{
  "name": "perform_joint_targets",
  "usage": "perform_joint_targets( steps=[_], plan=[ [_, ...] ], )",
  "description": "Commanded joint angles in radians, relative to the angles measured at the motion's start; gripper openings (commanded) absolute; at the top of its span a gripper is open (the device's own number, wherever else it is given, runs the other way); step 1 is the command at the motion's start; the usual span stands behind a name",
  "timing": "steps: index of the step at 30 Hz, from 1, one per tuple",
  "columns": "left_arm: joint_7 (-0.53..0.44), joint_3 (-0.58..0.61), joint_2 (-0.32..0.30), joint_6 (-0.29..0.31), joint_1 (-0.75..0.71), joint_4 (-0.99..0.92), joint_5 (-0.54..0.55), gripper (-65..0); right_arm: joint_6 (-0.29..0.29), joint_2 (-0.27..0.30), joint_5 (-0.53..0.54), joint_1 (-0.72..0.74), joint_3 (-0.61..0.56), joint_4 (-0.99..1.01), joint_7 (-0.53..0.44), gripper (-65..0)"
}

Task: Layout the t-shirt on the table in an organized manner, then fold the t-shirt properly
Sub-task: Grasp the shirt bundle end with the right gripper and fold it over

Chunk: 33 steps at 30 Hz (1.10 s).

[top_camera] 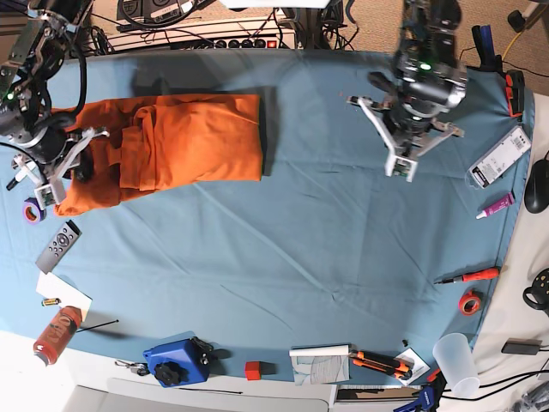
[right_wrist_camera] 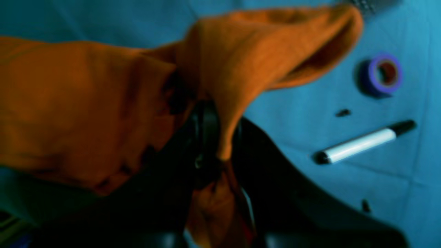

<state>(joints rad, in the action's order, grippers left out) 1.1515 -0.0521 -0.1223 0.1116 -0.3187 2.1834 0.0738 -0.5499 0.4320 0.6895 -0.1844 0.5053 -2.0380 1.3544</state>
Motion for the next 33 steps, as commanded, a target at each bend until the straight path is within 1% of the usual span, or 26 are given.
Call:
perform_joint_targets(
  steps=[1, 2, 4, 7, 10, 12, 15, 18, 21, 23, 26, 27, 29, 31, 32, 33],
  plan=[
    [-0.016, -0.026, 0.0, 0.01, 0.002, 0.02, 0.03, -65.0, -0.004, 0.006, 0.011, 0.01, -0.003, -0.02, -0.018, -65.0],
    [-0.016, -0.048, 0.0, 0.021, 0.0, 0.02, 0.052, -65.0, -0.004, -0.01, 0.015, 0.01, -0.014, -0.023, -0.019, -65.0],
    [-0.015, -0.077, 0.0, 0.021, -0.003, 0.02, 0.071, -65.0, -0.012, -0.044, 0.028, 0.01, -0.056, -0.023, -0.018, -65.0],
    [-0.015, -0.096, 0.0, 0.021, -0.003, 0.02, 0.069, -65.0, -0.024, -0.091, 0.027, 0.01, -0.165, -0.023, -0.019, -65.0],
    [-0.015, -0.097, 0.0, 0.021, -0.003, 0.02, 0.069, -65.0, -0.036, -0.13, 0.019, 0.01, -0.282, -0.023, -0.055, -65.0],
    [-0.015, -0.097, 0.0, 0.021, -0.003, 0.02, 0.069, -65.0, -0.037, -0.156, -0.009, 0.011, -0.346, -0.023, -0.08, -65.0],
    [-0.015, -0.097, 0.0, 0.021, -0.003, 0.02, 0.069, -65.0, -0.037, -0.188, -0.076, 0.01, -0.422, -0.023, -0.089, -65.0],
    [-0.016, -0.097, 0.0, 0.021, -0.003, 0.02, 0.069, -65.0, -0.036, -0.209, -0.143, 0.011, -0.478, -0.023, -0.106, -65.0],
    [-0.019, -0.097, 0.0, 0.021, -0.003, 0.02, 0.069, -65.0, -0.013, -0.21, -0.232, 0.011, -0.527, -0.023, -0.157, -65.0],
    [-0.018, -0.097, 0.0, 0.021, -0.003, 0.02, 0.07, -65.0, -0.002, -0.21, -0.283, 0.011, -0.55, -0.023, -0.172, -65.0],
    [-0.018, -0.097, 0.0, 0.021, -0.003, 0.02, 0.07, -65.0, -0.002, -0.21, -0.316, 0.016, -0.574, -0.023, -0.171, -65.0],
    [-0.018, -0.097, 0.0, 0.021, -0.003, 0.02, 0.07, -65.0, -0.002, -0.21, -0.316, 0.016, -0.579, -0.023, -0.174, -64.3],
    [-0.019, -0.097, 0.0, 0.021, -0.003, 0.02, 0.07, -65.0, -0.002, -0.211, -0.315, 0.016, -0.587, -0.023, -0.184, -54.9],
    [-0.019, -0.097, 0.0, 0.021, -0.003, 0.02, 0.071, -65.0, -0.002, -0.211, -0.315, 0.016, -0.59, -0.023, -0.192, -47.5],
    [-0.019, -0.097, 0.0, 0.021, -0.003, 0.02, 0.071, -65.0, -0.002, -0.21, -0.314, 0.016, -0.59, -0.023, -0.201, -45.7],
    [-0.02, -0.097, 0.0, 0.021, -0.003, 0.02, 0.073, -65.0, -0.002, -0.21, -0.312, 0.016, -0.59, -0.023, -0.211, -45.4]
  ],
)
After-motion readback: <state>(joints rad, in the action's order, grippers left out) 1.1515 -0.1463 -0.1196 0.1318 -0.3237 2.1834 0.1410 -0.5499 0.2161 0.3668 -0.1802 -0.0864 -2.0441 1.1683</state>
